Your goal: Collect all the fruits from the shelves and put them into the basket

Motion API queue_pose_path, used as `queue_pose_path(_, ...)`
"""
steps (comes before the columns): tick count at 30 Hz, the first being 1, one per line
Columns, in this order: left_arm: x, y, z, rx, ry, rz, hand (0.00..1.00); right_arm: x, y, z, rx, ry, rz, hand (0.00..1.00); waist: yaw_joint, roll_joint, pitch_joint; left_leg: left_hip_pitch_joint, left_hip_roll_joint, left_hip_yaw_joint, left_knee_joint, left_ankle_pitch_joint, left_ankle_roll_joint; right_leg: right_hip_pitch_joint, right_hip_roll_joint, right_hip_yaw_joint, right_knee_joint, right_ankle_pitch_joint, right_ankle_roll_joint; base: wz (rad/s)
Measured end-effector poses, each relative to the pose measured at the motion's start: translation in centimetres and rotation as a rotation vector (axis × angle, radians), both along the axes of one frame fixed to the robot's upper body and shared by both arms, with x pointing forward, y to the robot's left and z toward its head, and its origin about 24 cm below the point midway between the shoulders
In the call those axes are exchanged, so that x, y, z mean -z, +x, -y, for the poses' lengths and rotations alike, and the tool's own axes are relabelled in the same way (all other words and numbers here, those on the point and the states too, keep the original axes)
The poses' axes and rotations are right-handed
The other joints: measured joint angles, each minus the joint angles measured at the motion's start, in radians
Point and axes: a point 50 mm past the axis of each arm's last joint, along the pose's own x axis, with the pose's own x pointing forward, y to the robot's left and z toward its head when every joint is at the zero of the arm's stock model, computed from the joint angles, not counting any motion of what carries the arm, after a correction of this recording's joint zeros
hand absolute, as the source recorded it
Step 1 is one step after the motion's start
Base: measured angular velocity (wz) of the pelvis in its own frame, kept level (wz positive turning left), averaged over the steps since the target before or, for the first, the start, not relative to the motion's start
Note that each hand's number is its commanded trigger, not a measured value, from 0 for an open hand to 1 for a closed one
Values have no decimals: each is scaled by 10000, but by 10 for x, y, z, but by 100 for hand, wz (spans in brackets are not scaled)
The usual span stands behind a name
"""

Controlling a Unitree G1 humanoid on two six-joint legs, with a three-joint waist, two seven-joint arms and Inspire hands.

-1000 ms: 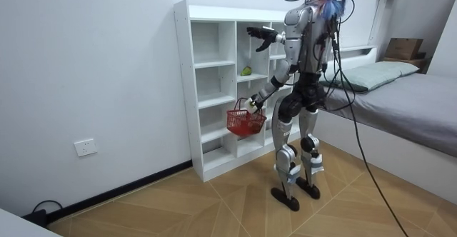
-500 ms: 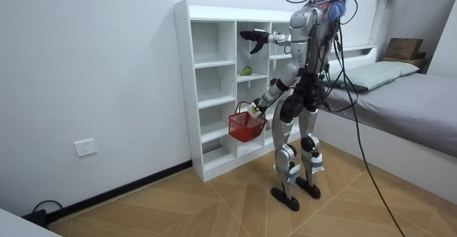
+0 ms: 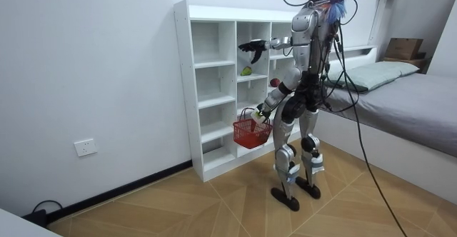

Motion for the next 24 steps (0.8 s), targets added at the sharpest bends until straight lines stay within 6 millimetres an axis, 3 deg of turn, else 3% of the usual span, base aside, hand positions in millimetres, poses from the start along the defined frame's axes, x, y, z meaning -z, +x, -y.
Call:
queue_pose_path(9,1,-2,-1,85,-34,-309,100,4,7,4,135,-6,-594,0,70,40,78,-445,1,-13,161,-10,14,-367,7,17,6,1,-2,0)
queue_pose_path(24,2,-3,-1,65,-39,-360,100,16,8,14,567,-231,-1427,0,74,108,128,-568,3,-48,153,-9,13,-518,9,-7,-2,1,-2,0)
